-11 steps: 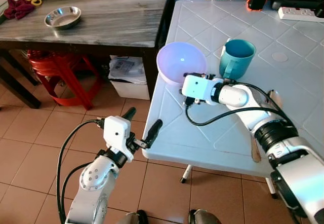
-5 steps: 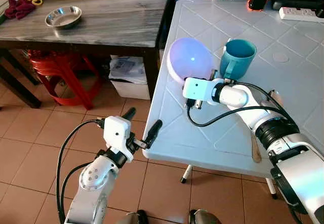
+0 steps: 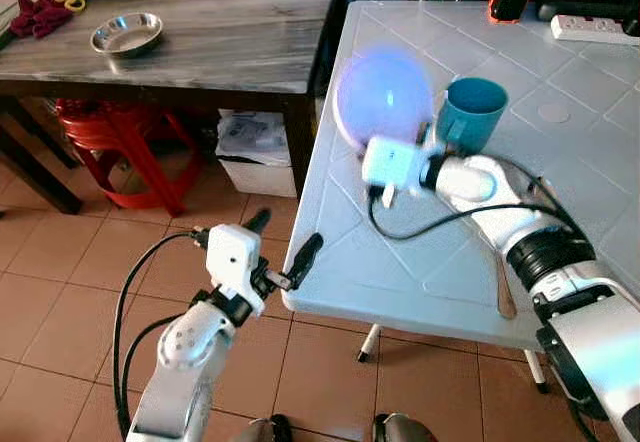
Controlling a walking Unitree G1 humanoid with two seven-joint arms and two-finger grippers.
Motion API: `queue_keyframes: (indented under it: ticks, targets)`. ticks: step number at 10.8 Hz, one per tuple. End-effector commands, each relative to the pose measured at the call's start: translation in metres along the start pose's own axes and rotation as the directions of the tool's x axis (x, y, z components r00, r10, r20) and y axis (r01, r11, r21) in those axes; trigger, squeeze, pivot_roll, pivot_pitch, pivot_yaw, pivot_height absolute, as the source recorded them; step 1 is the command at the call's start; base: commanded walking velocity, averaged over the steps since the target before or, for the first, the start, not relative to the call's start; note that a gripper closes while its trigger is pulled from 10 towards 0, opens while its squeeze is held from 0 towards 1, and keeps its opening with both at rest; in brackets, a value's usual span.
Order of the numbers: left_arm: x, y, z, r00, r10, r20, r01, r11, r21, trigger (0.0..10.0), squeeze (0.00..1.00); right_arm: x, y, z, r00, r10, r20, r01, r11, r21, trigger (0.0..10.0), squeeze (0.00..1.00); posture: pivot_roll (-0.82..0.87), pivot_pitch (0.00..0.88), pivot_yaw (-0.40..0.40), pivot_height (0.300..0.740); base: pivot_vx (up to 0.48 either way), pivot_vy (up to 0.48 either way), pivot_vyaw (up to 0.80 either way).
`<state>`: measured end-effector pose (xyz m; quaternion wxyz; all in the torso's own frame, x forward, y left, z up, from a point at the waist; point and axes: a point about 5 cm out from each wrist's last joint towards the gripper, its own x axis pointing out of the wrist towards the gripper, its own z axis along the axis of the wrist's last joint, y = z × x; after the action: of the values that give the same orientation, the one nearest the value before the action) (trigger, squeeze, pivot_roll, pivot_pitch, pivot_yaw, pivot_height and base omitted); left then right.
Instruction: Setting the table
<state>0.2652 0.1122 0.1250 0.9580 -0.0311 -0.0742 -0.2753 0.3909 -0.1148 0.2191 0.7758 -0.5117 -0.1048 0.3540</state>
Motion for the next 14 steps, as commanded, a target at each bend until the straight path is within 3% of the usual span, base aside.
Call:
queue_keyframes:
  ticks: [1, 2, 3, 4, 5, 6, 7, 11, 14]
  targets:
    - [-0.003, 0.003, -0.004, 1.0, 0.006, -0.017, -0.006, 1.0, 0.003, 10.0, 0.0, -0.002, -0.005, 0.009, 0.998, -0.031, 0.057, 0.03, 1.0, 0.009, 0.0, 0.0, -0.1, 0.165, 0.086, 0.74, 0.0, 0.0, 0.0]
    - [-0.003, 0.005, -0.004, 1.0, 0.017, -0.017, -0.017, 1.0, 0.007, 10.0, 0.0, -0.002, -0.006, 0.018, 0.992, -0.063, 0.11, 0.058, 0.997, 0.045, 0.0, 0.0, -0.1, 0.163, 0.086, 0.74, 0.0, 0.0, 0.0]
    - [-0.002, 0.01, -0.003, 0.998, 0.058, -0.008, -0.058, 0.998, 0.016, 10.0, 0.0, -0.007, -0.002, 0.034, 0.969, -0.142, 0.203, 0.109, 0.98, 0.166, 0.0, 0.0, -0.1, 0.159, 0.081, 0.74, 0.0, 0.0, 0.0]
    - [-0.001, 0.012, -0.003, 0.997, 0.082, -0.013, -0.082, 0.996, 0.017, 10.0, 0.0, -0.011, 0.003, 0.037, 0.959, -0.176, 0.221, 0.13, 0.969, 0.208, 0.0, 0.0, -0.1, 0.159, 0.08, 0.74, 0.0, 0.0, 0.0]
    - [0.002, 0.025, -0.004, 0.984, 0.176, -0.026, -0.175, 0.984, 0.032, 10.0, 0.0, -0.026, 0.023, 0.035, 0.929, -0.327, 0.174, 0.251, 0.9, 0.356, 2.9, 0.0, -0.11, 0.161, 0.08, 0.74, 0.0, 0.0, 0.0]
    - [0.003, 0.029, -0.004, 0.978, 0.205, -0.028, -0.204, 0.978, 0.04, 10.0, 0.0, -0.032, 0.029, 0.032, 0.917, -0.374, 0.137, 0.298, 0.874, 0.384, 6.2, 0.0, -0.11, 0.161, 0.08, 0.74, 0.0, 0.0, 0.0]
    - [0.006, 0.035, -0.003, 0.969, 0.244, -0.029, -0.242, 0.969, 0.043, 10.0, 0.0, -0.046, 0.04, 0.025, 0.883, -0.468, 0.044, 0.405, 0.804, 0.435, 10.0, 0.0, -0.13, 0.162, 0.092, 0.74, 0.0, 0.0, 0.0]
    - [0.016, 0.038, -0.002, 0.968, 0.249, -0.021, -0.248, 0.968, 0.042, 10.0, 0.0, -0.068, 0.047, 0.022, 0.83, -0.551, -0.091, 0.524, 0.711, 0.47, 10.0, 0.0, -0.16, 0.155, 0.112, 0.74, 0.0, 0.0, 0.0]
    - [0.012, 0.033, -0.005, 0.965, 0.259, -0.03, -0.259, 0.966, 0.019, 10.0, 0.0, -0.06, 0.059, 0.032, 0.838, -0.536, -0.101, 0.505, 0.693, 0.515, 10.0, 0.0, -0.15, 0.16, 0.113, 0.74, 0.0, 0.085, -0.75]
